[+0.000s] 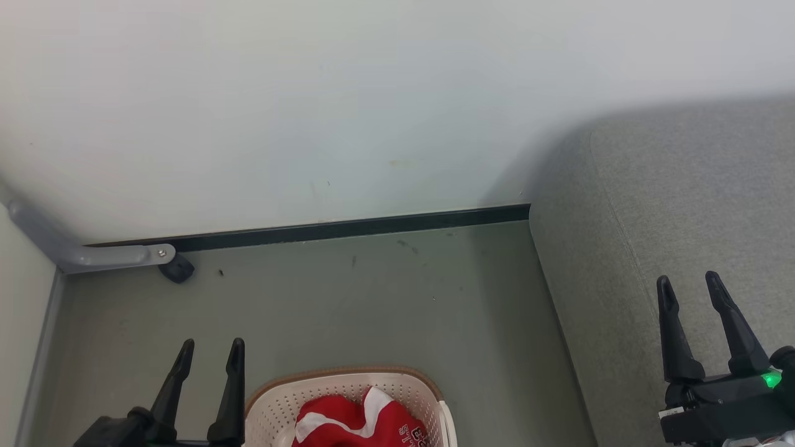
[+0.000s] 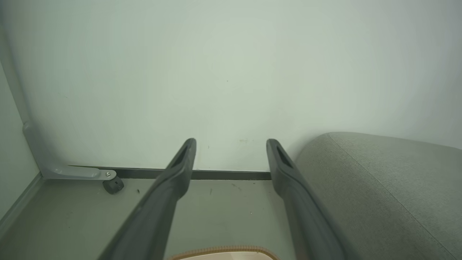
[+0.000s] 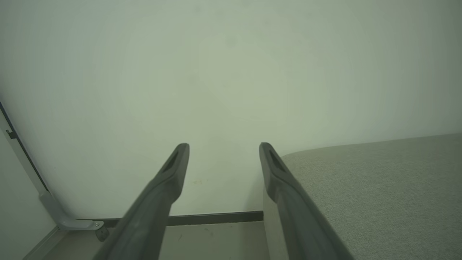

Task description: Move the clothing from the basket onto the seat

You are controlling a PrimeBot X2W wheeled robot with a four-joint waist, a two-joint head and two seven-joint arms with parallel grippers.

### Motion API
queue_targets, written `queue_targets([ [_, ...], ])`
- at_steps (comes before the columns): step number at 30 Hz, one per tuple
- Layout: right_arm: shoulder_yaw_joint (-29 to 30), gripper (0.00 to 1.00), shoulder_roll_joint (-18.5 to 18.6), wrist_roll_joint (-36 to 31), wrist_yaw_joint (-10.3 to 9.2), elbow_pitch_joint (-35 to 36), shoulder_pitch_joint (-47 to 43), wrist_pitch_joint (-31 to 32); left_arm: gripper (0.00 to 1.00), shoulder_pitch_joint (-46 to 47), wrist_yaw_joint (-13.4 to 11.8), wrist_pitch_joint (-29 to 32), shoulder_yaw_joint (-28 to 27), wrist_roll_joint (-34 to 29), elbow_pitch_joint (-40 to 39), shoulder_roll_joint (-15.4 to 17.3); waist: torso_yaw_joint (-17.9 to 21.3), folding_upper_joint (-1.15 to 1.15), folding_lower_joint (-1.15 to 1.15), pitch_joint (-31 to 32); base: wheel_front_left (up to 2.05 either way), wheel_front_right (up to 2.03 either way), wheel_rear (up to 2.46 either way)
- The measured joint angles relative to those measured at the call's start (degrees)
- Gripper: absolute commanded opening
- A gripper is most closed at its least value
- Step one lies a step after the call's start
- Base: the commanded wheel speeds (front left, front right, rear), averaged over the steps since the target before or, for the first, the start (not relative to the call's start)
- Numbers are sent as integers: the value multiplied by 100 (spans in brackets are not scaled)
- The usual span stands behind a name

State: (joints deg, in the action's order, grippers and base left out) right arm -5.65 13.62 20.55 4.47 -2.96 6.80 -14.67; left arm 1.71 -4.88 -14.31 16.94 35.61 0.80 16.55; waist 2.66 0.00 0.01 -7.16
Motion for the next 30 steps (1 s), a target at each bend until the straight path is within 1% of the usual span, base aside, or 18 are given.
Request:
queue_targets([
  [8,-3,100,-12,-19,-49,116,96,5,100,25,-13,11,125,-86,-145,10,48,0,0,-273,0,0,0],
  [15,-5,100,-81,10,-49,268,231,25,100,275,45,223,293,-133,-168,46,93,0,0,-626,0,0,0],
  [21,0,100,-98,27,-51,387,446,42,100,650,189,422,399,-148,11,99,135,0,0,-1014,0,0,0],
  [23,0,100,-105,54,-51,441,531,42,100,783,197,497,423,-148,87,109,149,1,0,-1154,0,0,0],
  [25,0,100,-118,55,-51,477,609,42,100,910,296,573,459,-148,212,108,163,0,1,-1294,0,0,0],
  [30,10,100,-178,90,-51,595,770,41,100,1248,431,756,625,-198,566,130,198,0,1,-1651,0,0,0],
])
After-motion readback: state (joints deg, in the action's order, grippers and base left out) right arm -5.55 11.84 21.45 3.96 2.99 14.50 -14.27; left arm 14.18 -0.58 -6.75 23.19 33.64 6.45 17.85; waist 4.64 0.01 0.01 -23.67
